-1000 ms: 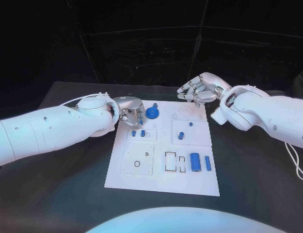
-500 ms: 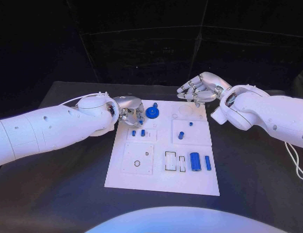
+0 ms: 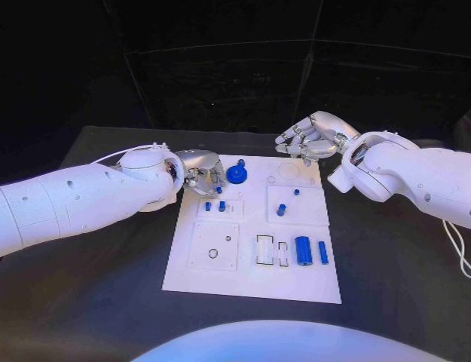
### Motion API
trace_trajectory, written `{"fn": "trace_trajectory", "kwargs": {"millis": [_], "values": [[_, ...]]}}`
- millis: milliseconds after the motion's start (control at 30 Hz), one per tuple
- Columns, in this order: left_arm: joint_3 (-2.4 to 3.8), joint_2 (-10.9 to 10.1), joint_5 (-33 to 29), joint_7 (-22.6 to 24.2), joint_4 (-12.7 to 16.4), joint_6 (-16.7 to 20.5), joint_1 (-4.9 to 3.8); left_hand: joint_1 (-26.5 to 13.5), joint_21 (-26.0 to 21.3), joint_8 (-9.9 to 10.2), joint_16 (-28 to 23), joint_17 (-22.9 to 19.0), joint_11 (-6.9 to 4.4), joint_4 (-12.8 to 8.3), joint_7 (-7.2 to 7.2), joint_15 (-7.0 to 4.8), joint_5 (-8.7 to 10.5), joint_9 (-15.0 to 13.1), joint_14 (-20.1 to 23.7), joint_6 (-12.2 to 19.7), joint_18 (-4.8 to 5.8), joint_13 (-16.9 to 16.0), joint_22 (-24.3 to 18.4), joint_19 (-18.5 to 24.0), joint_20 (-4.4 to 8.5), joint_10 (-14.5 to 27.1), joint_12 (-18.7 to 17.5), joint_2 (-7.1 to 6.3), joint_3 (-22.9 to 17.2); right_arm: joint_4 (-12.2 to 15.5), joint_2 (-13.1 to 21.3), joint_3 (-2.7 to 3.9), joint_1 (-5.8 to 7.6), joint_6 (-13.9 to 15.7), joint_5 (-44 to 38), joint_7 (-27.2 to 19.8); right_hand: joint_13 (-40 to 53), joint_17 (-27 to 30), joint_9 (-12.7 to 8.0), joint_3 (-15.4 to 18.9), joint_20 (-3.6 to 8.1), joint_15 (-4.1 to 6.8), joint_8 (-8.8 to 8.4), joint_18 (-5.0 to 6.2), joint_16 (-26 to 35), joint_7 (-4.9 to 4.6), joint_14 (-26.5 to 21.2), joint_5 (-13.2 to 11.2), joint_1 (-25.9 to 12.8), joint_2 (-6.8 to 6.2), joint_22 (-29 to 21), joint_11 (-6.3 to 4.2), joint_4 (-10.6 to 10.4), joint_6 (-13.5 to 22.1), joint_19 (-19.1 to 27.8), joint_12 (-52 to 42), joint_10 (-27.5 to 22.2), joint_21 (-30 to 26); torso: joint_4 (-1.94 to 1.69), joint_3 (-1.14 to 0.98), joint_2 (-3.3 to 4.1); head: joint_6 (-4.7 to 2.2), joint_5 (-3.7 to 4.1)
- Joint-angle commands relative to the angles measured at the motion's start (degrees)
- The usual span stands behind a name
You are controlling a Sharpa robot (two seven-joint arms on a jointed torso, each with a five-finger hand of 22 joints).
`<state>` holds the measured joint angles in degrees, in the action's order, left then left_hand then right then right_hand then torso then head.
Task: Assemble the parts on the task board
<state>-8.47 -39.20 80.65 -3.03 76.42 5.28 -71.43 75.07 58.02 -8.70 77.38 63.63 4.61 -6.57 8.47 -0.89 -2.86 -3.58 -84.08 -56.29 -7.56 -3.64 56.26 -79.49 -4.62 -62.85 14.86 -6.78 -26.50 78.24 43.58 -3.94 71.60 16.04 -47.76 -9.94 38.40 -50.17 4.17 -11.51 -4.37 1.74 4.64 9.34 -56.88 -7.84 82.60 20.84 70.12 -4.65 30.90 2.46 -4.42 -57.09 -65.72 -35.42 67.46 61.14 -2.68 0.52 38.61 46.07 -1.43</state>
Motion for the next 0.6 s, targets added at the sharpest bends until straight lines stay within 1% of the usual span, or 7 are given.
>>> {"fn": "trace_trajectory", "kwargs": {"millis": [33, 233, 333, 433, 500, 567, 600], "values": [[0.03, -0.12, -0.21, -0.03, 0.12, 0.15, -0.06, 0.12, -0.30, 0.46, -0.16, -0.10, 0.05, 0.12, -0.02, 0.47, 0.20, -0.01, -0.85, 0.57, 0.28, -0.01, -0.13, 0.31, -0.35, 0.64, -0.43, -0.64, -0.32, 0.08, 0.04, 0.03, 0.10, -0.31, -0.24, -0.13, -0.05, -0.03, 0.09, -0.12, 0.01, 0.02, -0.11, 0.59, 0.14, -0.05, 0.35, 0.39, -0.17, 0.31, -0.08, 0.20, -0.37, 0.41, 0.01, 0.15, 0.00, -0.33, 0.02, -0.01, 0.00, -0.01, -0.07], [0.03, -0.89, -0.56, 0.11, 0.58, 1.25, -0.05, 0.00, -0.28, 1.15, -0.21, -0.26, 0.12, 0.07, 0.09, 0.55, 0.20, -0.03, -0.78, 1.46, 0.26, 0.00, -0.03, 0.38, -0.46, 1.10, -1.07, -0.98, -0.34, -0.15, 0.21, 0.03, 0.10, -0.50, -0.92, 0.77, -0.20, 0.39, 0.12, -0.15, 0.01, 0.02, -0.05, 0.68, 0.58, -0.03, 0.26, 0.38, -0.04, 0.15, -0.67, 0.20, -0.31, 0.34, 0.23, 0.33, -0.26, -0.68, -0.04, 0.05, -0.01, 0.04, 0.09], [0.04, -1.53, -1.40, 0.30, 0.92, 1.99, -0.05, 0.03, -0.28, 1.41, -0.21, -0.27, 0.17, 0.03, 0.14, 0.57, 0.20, -0.04, -0.78, 1.79, 0.25, -0.01, -0.02, 0.40, -0.49, 1.26, -1.29, -1.04, -0.39, -0.19, 0.45, 0.03, 0.10, -0.85, -2.50, 1.59, -2.03, 1.33, 0.19, -0.85, 0.01, -0.03, 0.17, 0.90, 1.77, -0.11, -0.01, -0.09, 0.90, -0.16, -2.18, 0.29, 0.11, 0.07, 0.79, 2.63, -2.07, -1.69, -0.07, 0.08, -0.02, 0.05, 0.12], [0.07, -2.52, -3.18, 0.89, 1.50, 2.97, -0.06, 0.05, -0.33, 1.55, -0.19, -0.26, 0.23, 0.00, 0.19, 0.60, 0.20, -0.07, -0.78, 1.96, 0.23, 0.00, -0.04, 0.43, -0.52, 1.42, -1.49, -1.09, -0.43, -0.01, 0.85, 0.03, 0.10, -1.34, -6.37, 2.80, -5.54, 4.55, 0.32, -3.05, 0.00, -0.18, 0.57, 1.24, 5.12, -0.32, -0.82, -1.90, 3.52, -0.60, -4.62, 0.56, 1.93, -0.77, 1.67, 6.73, -4.20, -3.33, -0.01, 0.05, -0.01, 0.01, 0.14], [0.10, -3.19, -5.11, 1.49, 1.89, 3.72, -0.08, 0.08, -0.49, 1.59, -0.19, -0.28, 0.29, -0.02, 0.24, 0.63, 0.19, -0.10, -0.79, 1.97, 0.20, 0.01, -0.20, 0.49, -0.54, 1.58, -1.64, -1.09, -0.48, 0.19, 1.17, 0.03, 0.10, -1.77, -9.25, 3.58, -7.55, 5.94, 0.38, -4.35, -0.08, -0.23, 0.77, 1.25, 6.59, -0.38, -1.04, -2.69, 4.60, -0.94, -4.86, 0.68, 2.89, -1.32, 1.62, 8.79, -4.73, -3.64, -0.01, 0.05, -0.01, 0.01, 0.15], [0.15, -4.17, -9.10, 2.69, 2.34, 4.79, -0.19, 0.09, -0.96, 1.61, -0.29, -0.51, 0.37, -0.02, 0.28, 0.68, 0.19, -0.14, -0.74, 1.92, 0.09, 0.02, -0.67, 0.66, -0.57, 1.73, -1.81, -1.09, -0.54, 0.61, 1.67, 0.03, 0.10, -2.38, -13.56, 4.66, -10.61, 6.91, 0.42, -6.12, -0.21, -0.31, 1.01, 1.18, 7.76, -0.55, -0.98, -3.86, 5.45, -1.41, -5.08, 0.79, 4.00, -2.03, 1.37, 11.68, -4.61, -3.94, -0.04, 0.05, -0.07, -0.07, 0.25], [0.16, -4.68, -12.07, 3.58, 2.52, 5.43, -0.28, 0.02, -1.28, 1.60, -0.41, -0.74, 0.44, 0.00, 0.33, 0.73, 0.19, -0.17, -0.69, 1.84, 0.02, 0.02, -0.99, 0.79, -0.60, 1.81, -1.90, -1.15, -0.52, 0.89, 1.97, 0.03, 0.10, -2.73, -16.02, 5.25, -11.46, 7.05, 0.46, -6.62, -0.18, -0.31, 1.13, 1.26, 7.94, -0.38, -0.92, -4.15, 5.82, -1.63, -5.13, 0.87, 4.46, -2.33, 1.29, 12.59, -4.80, -3.99, -0.04, 0.04, -0.07, -0.07, 0.26]]}}
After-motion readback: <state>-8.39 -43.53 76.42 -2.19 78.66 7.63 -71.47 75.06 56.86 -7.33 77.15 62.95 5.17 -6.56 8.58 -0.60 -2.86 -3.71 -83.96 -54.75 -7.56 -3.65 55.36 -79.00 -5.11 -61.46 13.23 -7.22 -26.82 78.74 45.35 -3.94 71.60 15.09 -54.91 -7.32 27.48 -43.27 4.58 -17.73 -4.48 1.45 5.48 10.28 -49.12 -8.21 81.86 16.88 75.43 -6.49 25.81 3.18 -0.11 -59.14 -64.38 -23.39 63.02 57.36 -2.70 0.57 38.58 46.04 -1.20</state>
